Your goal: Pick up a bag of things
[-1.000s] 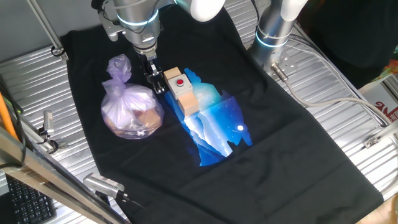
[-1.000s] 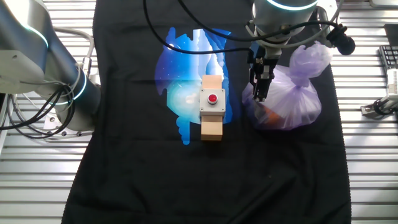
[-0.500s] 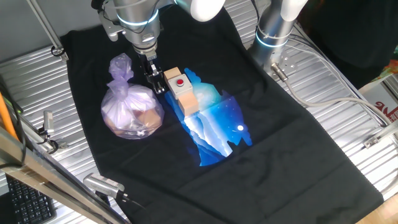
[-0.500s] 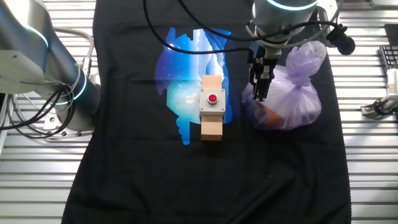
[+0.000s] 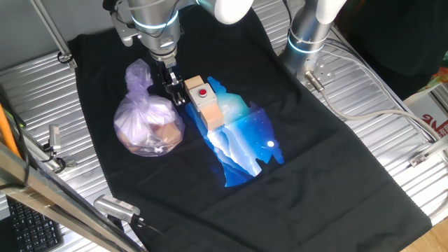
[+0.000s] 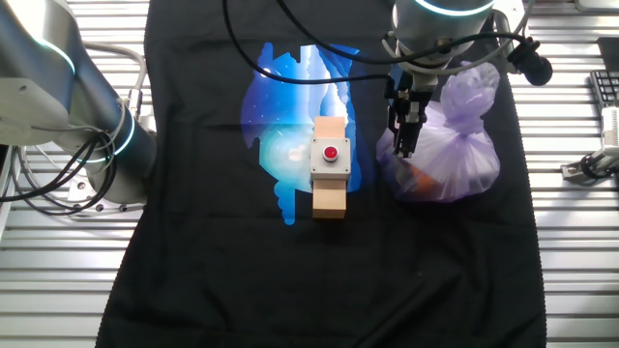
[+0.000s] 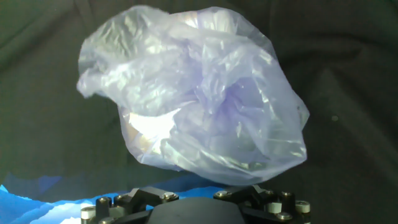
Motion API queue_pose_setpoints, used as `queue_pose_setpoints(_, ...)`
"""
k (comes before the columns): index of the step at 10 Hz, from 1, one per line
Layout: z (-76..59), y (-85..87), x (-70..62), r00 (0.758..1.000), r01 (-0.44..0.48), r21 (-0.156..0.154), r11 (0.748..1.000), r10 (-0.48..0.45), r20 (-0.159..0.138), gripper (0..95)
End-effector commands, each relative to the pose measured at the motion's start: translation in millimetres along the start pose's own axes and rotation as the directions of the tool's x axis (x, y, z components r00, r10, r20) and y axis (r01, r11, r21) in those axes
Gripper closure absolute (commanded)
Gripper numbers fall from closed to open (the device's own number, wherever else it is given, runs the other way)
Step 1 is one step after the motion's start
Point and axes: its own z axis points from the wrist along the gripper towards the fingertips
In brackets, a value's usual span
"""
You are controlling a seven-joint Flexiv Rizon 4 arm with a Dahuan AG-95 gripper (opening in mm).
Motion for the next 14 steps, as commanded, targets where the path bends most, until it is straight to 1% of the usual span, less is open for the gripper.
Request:
queue_pose_setpoints(1,0.0,0.1,0.1,0.994,0.103,0.011,0.995,-0.104,0.037,95.0)
queue_pose_setpoints(2,-0.1,0.1,0.1,0.995,0.096,-0.007,0.995,-0.096,0.039,95.0)
queue_pose_setpoints(5,-0.2,0.1,0.2,0.995,0.094,0.001,0.996,-0.094,0.035,95.0)
queue_pose_setpoints(13,-0.2,0.1,0.2,0.995,0.093,0.001,0.996,-0.092,0.035,95.0)
queue_pose_setpoints(14,-0.2,0.1,0.2,0.995,0.090,0.005,0.996,-0.090,0.033,95.0)
